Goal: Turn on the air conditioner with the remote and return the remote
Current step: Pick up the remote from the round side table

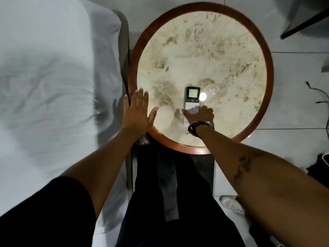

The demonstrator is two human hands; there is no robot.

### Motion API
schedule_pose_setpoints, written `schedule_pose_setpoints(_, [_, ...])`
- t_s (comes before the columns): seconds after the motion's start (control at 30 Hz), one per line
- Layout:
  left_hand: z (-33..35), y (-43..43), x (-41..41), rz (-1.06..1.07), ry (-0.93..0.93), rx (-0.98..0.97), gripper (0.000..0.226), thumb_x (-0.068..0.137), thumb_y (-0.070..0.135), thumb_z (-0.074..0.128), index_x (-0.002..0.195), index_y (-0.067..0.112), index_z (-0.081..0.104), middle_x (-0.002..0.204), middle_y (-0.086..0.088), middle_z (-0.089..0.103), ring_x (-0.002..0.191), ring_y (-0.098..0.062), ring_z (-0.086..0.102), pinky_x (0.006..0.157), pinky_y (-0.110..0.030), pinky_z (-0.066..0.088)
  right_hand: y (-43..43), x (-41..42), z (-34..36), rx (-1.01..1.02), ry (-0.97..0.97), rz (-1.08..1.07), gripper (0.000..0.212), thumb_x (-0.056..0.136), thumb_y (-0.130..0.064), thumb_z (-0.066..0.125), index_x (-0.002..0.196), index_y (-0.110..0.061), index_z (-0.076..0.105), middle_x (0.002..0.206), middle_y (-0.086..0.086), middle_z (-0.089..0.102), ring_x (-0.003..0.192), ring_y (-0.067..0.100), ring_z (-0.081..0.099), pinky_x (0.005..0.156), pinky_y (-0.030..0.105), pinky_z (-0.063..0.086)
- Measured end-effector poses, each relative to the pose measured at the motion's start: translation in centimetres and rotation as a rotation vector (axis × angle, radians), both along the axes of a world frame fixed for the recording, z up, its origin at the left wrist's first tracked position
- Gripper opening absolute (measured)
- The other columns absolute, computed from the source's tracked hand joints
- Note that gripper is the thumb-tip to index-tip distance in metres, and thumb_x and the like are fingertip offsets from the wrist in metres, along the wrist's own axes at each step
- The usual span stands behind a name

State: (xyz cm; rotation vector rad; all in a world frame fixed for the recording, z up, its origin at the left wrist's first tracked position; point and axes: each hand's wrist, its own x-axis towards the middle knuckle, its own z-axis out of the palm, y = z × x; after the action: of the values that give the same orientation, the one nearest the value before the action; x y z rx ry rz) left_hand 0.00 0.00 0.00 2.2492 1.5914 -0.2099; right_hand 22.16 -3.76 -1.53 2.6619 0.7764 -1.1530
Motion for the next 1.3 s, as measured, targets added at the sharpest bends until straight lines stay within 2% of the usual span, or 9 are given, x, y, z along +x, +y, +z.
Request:
schedule_pose_setpoints(0.23, [-3.4,-0.2,0.2,-0.021,0.015,0.012,0.071,0.098,0.058,0.024,0.145,0.005,0.033,0.153,-0.02,0.037,0.143,-0.035,0.03,0.115,-0.058,0.015,1.5,-0.2,-2.6,0.037,-0.021,-0.082,0.07,0.066,-0.045,0.075,0.121,-0.012,0.046,0.12,0.008,0.052,0.112,0.03,0.055,0.082,0.04,0.047])
schedule_pose_setpoints(0.43, [-2.0,-0.4,0.7,-0.092,0.011,0.027,0.071,0.097,0.059,0.026,0.143,0.006,0.036,0.152,-0.019,0.039,0.142,-0.034,0.031,0.117,-0.059,0.015,1.7,1.1,-2.2,0.071,0.122,-0.063,0.082,0.059,-0.051,0.077,0.12,-0.008,0.043,0.109,0.007,0.055,0.096,0.028,0.06,0.071,0.034,0.048])
schedule_pose_setpoints(0.57, [1.4,0.8,0.7,-0.051,-0.006,0.063,0.071,0.097,0.059,0.027,0.144,0.006,0.037,0.153,-0.018,0.039,0.143,-0.032,0.03,0.117,-0.058,0.016,1.8,1.9,0.3,0.202,0.242,-0.095,0.048,0.064,-0.038,0.077,0.093,-0.016,0.044,0.078,-0.005,0.054,0.071,0.014,0.059,0.049,0.023,0.036])
schedule_pose_setpoints(0.67, [4.4,1.8,0.6,-0.07,-0.025,0.095,0.07,0.097,0.059,0.029,0.144,0.007,0.036,0.153,-0.018,0.037,0.144,-0.032,0.029,0.117,-0.057,0.013,2.4,2.1,3.1,0.277,0.287,-0.077,0.045,0.068,-0.034,0.079,0.092,-0.015,0.046,0.075,-0.008,0.051,0.063,0.002,0.049,0.047,0.019,0.033])
schedule_pose_setpoints(0.83, [13.6,5.6,0.0,-0.058,-0.021,0.239,0.068,0.096,0.057,0.035,0.144,0.008,0.036,0.153,-0.017,0.039,0.143,-0.033,0.032,0.116,-0.059,0.014,6.2,1.5,13.2,0.552,0.727,-0.4,0.028,0.073,-0.015,0.085,0.094,-0.009,0.067,0.077,0.003,0.069,0.069,0.02,0.065,0.068,0.031,0.053])
schedule_pose_setpoints(0.93, [17.5,8.0,-0.6,-0.078,-0.073,0.295,0.067,0.096,0.055,0.037,0.14,0.005,0.043,0.149,-0.02,0.044,0.14,-0.036,0.037,0.115,-0.06,0.018,9.1,0.4,17.7,0.684,0.998,-0.514,0.014,0.078,-0.002,0.077,0.088,-0.004,0.067,0.069,0.012,0.07,0.058,0.028,0.067,0.061,0.037,0.056])
schedule_pose_setpoints(1.0, [22.2,10.2,-0.9,-0.099,-0.092,0.378,0.069,0.096,0.056,0.034,0.141,0.004,0.043,0.149,-0.02,0.044,0.141,-0.036,0.036,0.116,-0.06,0.017,11.4,-0.1,22.5,0.746,1.16,-0.501,0.008,0.082,0.002,0.069,0.088,0.0,0.064,0.075,0.021,0.069,0.06,0.033,0.068,0.058,0.041,0.058])
schedule_pose_setpoints(1.13, [31.8,15.1,-1.2,-0.112,-0.113,0.547,0.072,0.094,0.057,0.036,0.146,0.008,0.037,0.155,-0.016,0.036,0.145,-0.032,0.03,0.118,-0.057,0.01,17.1,-0.2,32.8,0.882,1.186,-0.295,0.016,0.088,-0.011,0.064,0.101,-0.004,0.057,0.084,0.024,0.066,0.063,0.035,0.066,0.058,0.039,0.055])
schedule_pose_setpoints(1.3, [42.8,19.2,-1.6,-0.109,-0.133,0.77,0.069,0.094,0.055,0.04,0.144,0.007,0.04,0.152,-0.016,0.041,0.142,-0.032,0.036,0.116,-0.059,0.017,21.7,0.3,44.2,1.039,1.229,-0.228,0.027,0.094,-0.033,0.059,0.104,-0.008,0.056,0.077,0.021,0.069,0.059,0.036,0.067,0.056,0.039,0.057])
